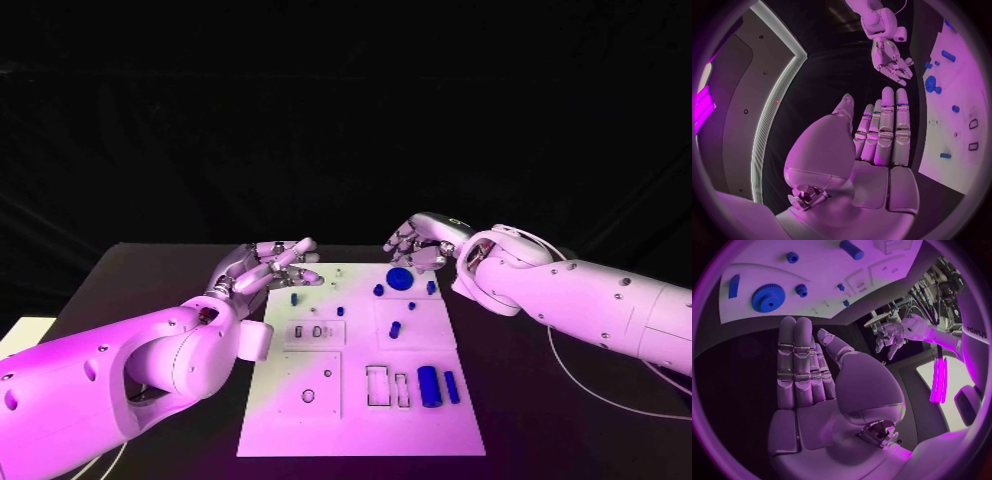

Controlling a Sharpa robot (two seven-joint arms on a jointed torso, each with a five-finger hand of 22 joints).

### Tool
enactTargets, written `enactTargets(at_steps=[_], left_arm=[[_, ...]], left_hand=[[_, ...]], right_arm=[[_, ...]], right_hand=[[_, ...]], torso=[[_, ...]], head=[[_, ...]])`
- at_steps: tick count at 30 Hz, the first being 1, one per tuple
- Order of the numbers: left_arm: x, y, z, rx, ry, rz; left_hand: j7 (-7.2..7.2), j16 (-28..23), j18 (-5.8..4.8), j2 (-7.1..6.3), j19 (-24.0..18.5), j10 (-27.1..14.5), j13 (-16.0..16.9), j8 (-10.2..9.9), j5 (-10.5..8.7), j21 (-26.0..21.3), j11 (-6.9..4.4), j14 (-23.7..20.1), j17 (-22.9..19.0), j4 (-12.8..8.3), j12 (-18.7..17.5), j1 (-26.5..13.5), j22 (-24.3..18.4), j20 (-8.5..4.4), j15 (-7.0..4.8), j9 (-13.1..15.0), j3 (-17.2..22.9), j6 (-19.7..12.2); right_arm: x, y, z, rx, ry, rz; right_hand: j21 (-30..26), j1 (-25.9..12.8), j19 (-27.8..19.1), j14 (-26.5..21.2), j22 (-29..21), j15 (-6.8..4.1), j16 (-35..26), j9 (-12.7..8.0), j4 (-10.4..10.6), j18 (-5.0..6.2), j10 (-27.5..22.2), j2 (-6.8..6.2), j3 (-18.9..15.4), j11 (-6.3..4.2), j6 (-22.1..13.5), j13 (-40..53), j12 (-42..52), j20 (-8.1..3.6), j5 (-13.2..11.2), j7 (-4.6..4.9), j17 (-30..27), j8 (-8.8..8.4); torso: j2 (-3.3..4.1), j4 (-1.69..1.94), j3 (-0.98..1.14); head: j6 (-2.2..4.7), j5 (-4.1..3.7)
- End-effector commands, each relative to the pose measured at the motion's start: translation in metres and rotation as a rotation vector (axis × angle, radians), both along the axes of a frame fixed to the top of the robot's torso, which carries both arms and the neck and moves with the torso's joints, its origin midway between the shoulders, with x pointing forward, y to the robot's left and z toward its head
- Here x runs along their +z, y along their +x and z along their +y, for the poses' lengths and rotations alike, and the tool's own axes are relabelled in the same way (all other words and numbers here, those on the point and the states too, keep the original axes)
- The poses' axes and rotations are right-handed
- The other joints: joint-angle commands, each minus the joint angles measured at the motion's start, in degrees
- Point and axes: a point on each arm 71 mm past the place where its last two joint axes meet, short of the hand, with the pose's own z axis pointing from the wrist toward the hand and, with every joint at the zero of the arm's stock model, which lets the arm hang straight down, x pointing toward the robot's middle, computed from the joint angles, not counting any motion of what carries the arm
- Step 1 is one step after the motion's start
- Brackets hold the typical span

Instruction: Assemble the parts on the task board

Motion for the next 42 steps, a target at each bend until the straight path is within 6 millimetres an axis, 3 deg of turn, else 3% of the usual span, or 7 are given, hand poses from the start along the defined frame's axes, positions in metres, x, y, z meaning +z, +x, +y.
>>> enactTargets(at_steps=[1,18,23,27,33,38,42], left_arm=[[0.005,-0.007,-0.007,-0.050,-0.024,0.004],[0.007,-0.013,-0.012,-0.077,-0.036,0.033],[0.006,-0.012,-0.012,-0.071,-0.035,0.040],[0.005,-0.012,-0.011,-0.059,-0.039,0.054],[0.005,-0.012,-0.011,-0.054,-0.040,0.066],[0.004,-0.011,-0.011,-0.052,-0.038,0.071],[0.004,-0.011,-0.011,-0.050,-0.037,0.073]], left_hand=[[0.10,0.1,1.16,0.34,0.3,0.2,0.0,0.1,0.15,0.1,-0.02,0.3,0.1,0.0,-0.3,0.0,0.1,-0.01,0.01,0.0,-0.3,0.2],[0.35,-0.1,1.04,0.42,0.2,-0.2,-0.1,-0.3,0.16,-0.1,0.21,-0.1,0.8,-0.2,-0.8,0.0,0.0,0.04,0.19,0.0,-0.4,-0.2],[0.38,-0.2,1.02,0.44,0.2,-0.2,-0.1,-0.3,0.16,-0.1,0.24,-0.2,0.8,-0.2,-0.8,0.0,-0.1,0.06,0.23,0.0,-0.5,-0.3],[0.43,-0.2,1.01,0.53,0.1,-0.3,-0.1,-0.4,0.16,-0.2,0.29,-0.3,1.0,-0.2,-0.9,-0.2,-0.1,0.08,0.27,0.0,-0.5,-0.3],[0.46,-0.2,1.01,0.61,0.1,-0.3,-0.1,-0.4,0.17,-0.2,0.31,-0.4,1.1,-0.1,-0.9,-0.2,-0.1,0.09,0.29,0.0,-0.5,-0.4],[0.50,-0.3,1.01,0.77,0.1,-0.4,-0.1,-0.5,0.18,-0.2,0.35,-0.4,1.2,-0.1,-1.0,-0.3,-0.1,0.11,0.32,0.0,-0.5,-0.5],[0.59,-0.4,1.00,0.92,0.1,-0.6,-0.1,-0.6,0.20,-0.4,0.44,-0.7,1.5,-0.2,-1.2,-0.2,-0.2,0.17,0.40,-0.1,-0.5,-0.7]], right_arm=[[-0.001,0.001,0.007,-0.007,-0.250,-0.054],[-0.005,-0.003,0.027,0.056,-0.453,-0.040],[-0.006,-0.005,0.031,0.076,-0.465,-0.037],[-0.005,-0.005,0.034,0.085,-0.458,-0.039],[-0.006,-0.004,0.037,0.087,-0.444,-0.035],[-0.006,-0.003,0.038,0.087,-0.440,-0.028],[-0.006,-0.003,0.038,0.087,-0.441,-0.025]], right_hand=[[1.2,-0.3,-0.5,2.3,0.7,0.20,1.6,0.0,0.5,0.10,-1.0,-0.74,0.2,0.10,0.0,-0.2,-0.1,-0.11,-0.4,-0.20,1.4,-0.26],[6.9,-0.6,-1.7,1.5,4.3,0.21,11.5,0.1,2.3,0.20,-2.1,-1.89,1.7,0.19,0.5,-0.3,-0.1,0.14,-0.9,-0.40,10.7,-0.20],[7.9,-0.7,-2.2,1.3,4.9,0.47,14.0,0.1,2.8,0.19,-3.6,-2.25,1.9,0.48,0.6,-0.4,-0.1,0.34,-1.1,-0.29,13.3,-0.20],[9.1,-0.7,-2.5,1.5,5.6,0.66,17.9,0.0,3.5,0.22,-5.3,-2.45,1.9,0.68,-0.2,-0.5,-0.1,0.59,-3.2,-0.33,17.3,-0.34],[9.9,-0.2,-2.7,1.2,6.0,0.68,19.3,0.0,4.1,0.26,-5.6,-1.54,2.6,0.78,-0.1,-0.5,0.0,0.68,-3.1,-0.15,18.6,-0.23],[10.6,-0.1,-2.8,1.4,6.5,0.69,21.6,0.1,4.4,0.28,-5.3,-1.38,3.2,0.77,0.0,-0.4,0.1,0.71,-3.2,-0.08,21.1,-0.19],[11.4,0.3,-2.8,1.6,6.9,0.55,23.8,0.2,4.7,0.31,-4.4,-1.15,4.0,0.60,0.9,-0.4,0.3,0.69,-3.3,-0.16,23.3,0.12]], torso=[[1.53,0.12,-0.01],[3.86,0.96,-0.15],[4.14,0.99,-0.12],[4.50,1.08,-0.10],[4.89,1.29,-0.14],[5.05,1.33,-0.21],[5.27,1.35,-0.10]], head=[[0.78,-0.20],[0.49,-0.90],[1.05,-1.07],[1.52,-1.16],[2.39,-1.48],[2.61,-1.15],[2.67,-1.44]])
